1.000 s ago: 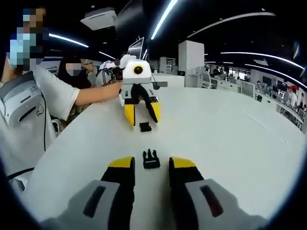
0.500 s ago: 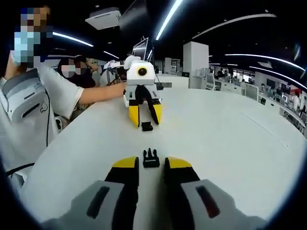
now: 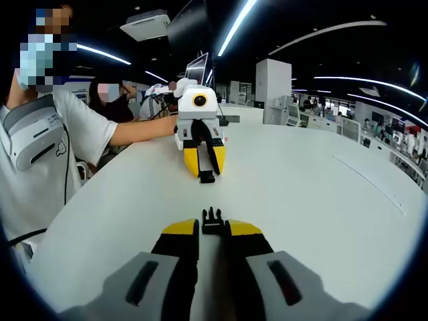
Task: Snap the two parts of the plastic buckle together until the buckle closes and remains connected.
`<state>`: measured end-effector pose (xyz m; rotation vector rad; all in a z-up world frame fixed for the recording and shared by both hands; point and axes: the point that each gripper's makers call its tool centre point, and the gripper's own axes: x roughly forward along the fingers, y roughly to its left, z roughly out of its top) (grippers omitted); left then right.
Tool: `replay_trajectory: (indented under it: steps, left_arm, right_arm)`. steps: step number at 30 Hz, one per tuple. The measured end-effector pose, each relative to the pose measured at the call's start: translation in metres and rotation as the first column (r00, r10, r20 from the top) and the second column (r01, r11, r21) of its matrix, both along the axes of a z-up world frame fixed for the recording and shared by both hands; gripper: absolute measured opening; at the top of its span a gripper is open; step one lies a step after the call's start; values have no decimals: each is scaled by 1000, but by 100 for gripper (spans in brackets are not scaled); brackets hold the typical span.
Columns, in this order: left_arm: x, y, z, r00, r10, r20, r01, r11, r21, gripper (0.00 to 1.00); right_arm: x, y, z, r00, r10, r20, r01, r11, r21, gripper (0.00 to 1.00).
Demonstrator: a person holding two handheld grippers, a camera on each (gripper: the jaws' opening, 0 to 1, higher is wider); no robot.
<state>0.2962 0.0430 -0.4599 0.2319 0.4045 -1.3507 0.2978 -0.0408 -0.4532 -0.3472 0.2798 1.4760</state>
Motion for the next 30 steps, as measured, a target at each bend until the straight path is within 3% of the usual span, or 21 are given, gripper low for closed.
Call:
replay_trajectory:
  steps: [20,30]
  left_arm:
    - [2,-1,0,999,27,35,-28,1000,11,12]
    - [17,7,10,990,142,25,-141,989,-33,12]
  right_arm:
    - [2,0,0,999,-41,-6,41,999,0,12]
    - [5,4,9,998,-61,-1,61,997,38,12]
